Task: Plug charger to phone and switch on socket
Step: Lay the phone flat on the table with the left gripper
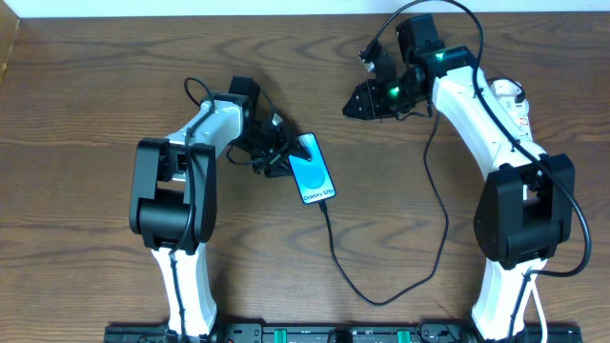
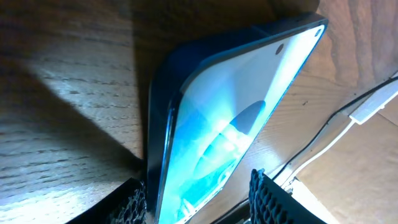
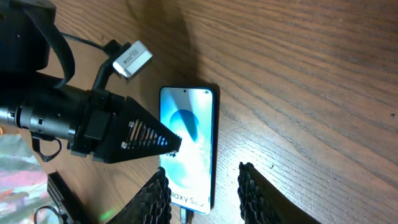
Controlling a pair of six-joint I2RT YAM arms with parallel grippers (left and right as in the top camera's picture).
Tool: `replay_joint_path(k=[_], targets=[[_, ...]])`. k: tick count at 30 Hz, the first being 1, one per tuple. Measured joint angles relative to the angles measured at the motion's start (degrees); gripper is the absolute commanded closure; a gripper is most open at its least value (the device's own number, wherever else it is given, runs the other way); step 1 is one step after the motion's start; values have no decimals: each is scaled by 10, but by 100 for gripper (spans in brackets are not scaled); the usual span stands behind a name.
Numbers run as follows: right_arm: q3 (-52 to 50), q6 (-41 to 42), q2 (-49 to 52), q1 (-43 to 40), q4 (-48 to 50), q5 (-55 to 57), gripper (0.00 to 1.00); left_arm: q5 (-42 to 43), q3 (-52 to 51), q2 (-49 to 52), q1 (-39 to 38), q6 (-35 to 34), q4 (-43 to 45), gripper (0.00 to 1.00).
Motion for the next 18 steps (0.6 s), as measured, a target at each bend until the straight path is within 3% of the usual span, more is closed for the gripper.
replay_joint_path(k=[18], targets=[[0,-3,0,0,-4,2,65,-78,16,-7,0,0,-48,46]])
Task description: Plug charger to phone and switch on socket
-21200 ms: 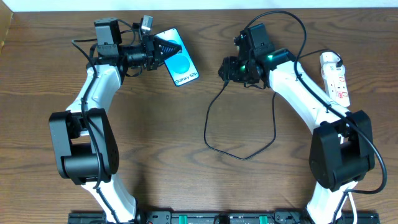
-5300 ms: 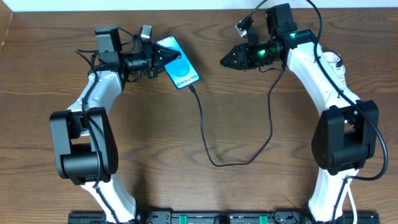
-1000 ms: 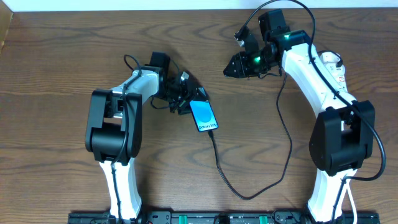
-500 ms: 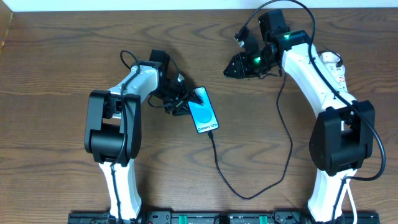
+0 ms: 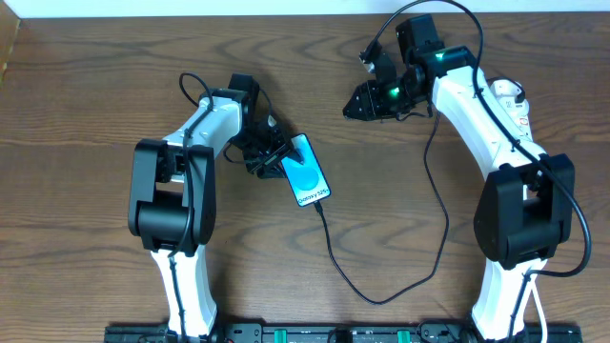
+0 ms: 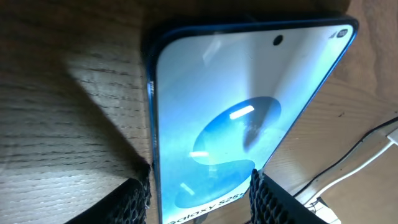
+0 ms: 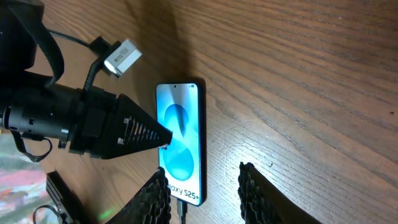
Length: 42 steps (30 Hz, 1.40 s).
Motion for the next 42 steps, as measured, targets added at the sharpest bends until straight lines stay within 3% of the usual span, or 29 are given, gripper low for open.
replay_joint_path(k=[16,24,36,38,42], targets=[[0,-3,0,0,-3,0,64,-92,10,-9,0,0,-42,46],[0,-7,0,0,-6,0,65,-194,20,-30,2,7,-49,46],[0,-9,-4,-30,-16,0,69,-238,43,-283,4,16,-9,45],[0,-9,-12,-52,-19,0,70,-242,43,-311,4,16,-1,35],[0,-9,-40,-100,-30,0,72,-247,44,-342,4,18,13,34]])
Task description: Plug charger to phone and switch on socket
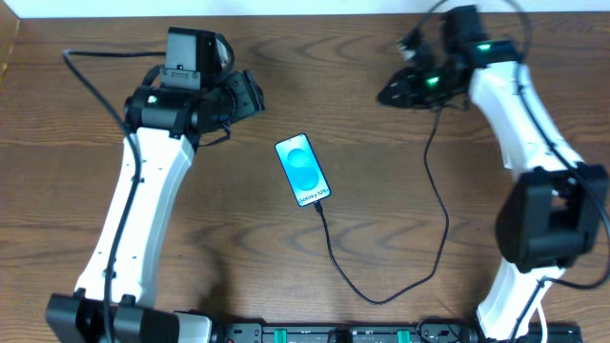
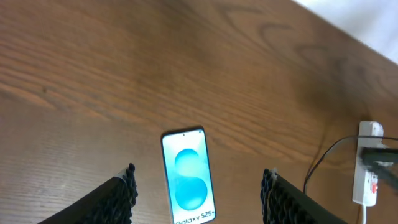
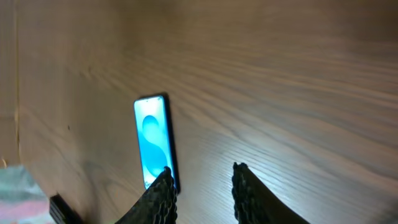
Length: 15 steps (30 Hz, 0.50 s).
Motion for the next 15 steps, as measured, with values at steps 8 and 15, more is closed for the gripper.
replay_joint_path(k=[8,15], targets=[[1,-2,-61,-136,-36,-1,76,-40,0,-16,0,0,1,12],[2,-3,-62,-250,-49,-2,78,-49,0,-16,0,0,2,11]])
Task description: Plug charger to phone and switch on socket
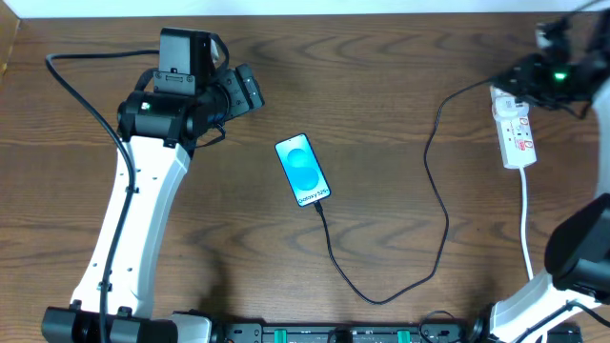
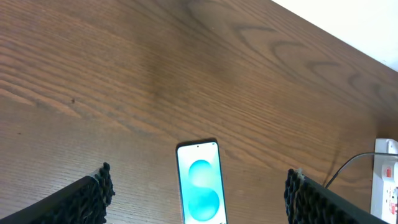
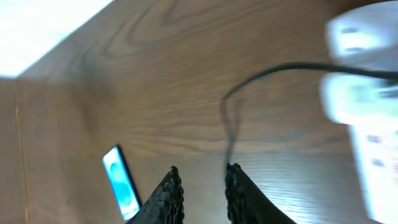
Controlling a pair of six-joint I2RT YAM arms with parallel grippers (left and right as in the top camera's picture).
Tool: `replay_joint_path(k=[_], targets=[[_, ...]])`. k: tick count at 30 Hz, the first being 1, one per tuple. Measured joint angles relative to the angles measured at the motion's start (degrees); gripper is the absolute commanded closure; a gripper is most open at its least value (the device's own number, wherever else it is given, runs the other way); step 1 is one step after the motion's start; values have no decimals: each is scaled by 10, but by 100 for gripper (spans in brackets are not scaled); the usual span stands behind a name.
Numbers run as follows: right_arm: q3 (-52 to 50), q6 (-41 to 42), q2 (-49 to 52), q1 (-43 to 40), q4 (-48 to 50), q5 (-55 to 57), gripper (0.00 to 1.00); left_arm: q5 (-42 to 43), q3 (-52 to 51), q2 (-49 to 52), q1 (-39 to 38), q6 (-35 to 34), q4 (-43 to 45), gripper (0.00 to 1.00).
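Observation:
The phone (image 1: 303, 170) lies flat mid-table with its screen lit, also in the left wrist view (image 2: 202, 183) and, small, in the right wrist view (image 3: 121, 180). A black charger cable (image 1: 434, 191) runs from the phone's bottom end in a loop to the white socket strip (image 1: 515, 133) at the far right. My left gripper (image 1: 250, 90) hangs wide open, up and left of the phone, holding nothing (image 2: 199, 208). My right gripper (image 1: 510, 84) is at the strip's upper end, its fingers (image 3: 171, 196) a narrow gap apart around nothing. The strip (image 3: 367, 93) is blurred there.
The wooden table (image 1: 95, 191) ends at a pale wall along the top. The strip's white lead (image 1: 527, 219) runs down the right side. The cable's loop (image 1: 381, 299) lies near the front edge.
My right gripper has moved from the upper middle right to the socket strip at the far right. The left jaws stand a little wider. The phone has not moved.
First my left gripper held the phone tilted on its edge, the right one hovering open nearby. Then the phone lay nearly flat between the left fingers. Later the left arm stood back, open, the phone flat with its cable in. Now the right gripper is at the strip.

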Motion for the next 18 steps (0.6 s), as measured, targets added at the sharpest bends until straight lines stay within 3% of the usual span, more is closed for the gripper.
replay_joint_path(k=[5,18], targets=[[0,-2,0,-63,2,4,98,-5,0,0,0,0,2,10],[0,4,33,-145,31,14,99,-5,0,0,0,0,2,10]])
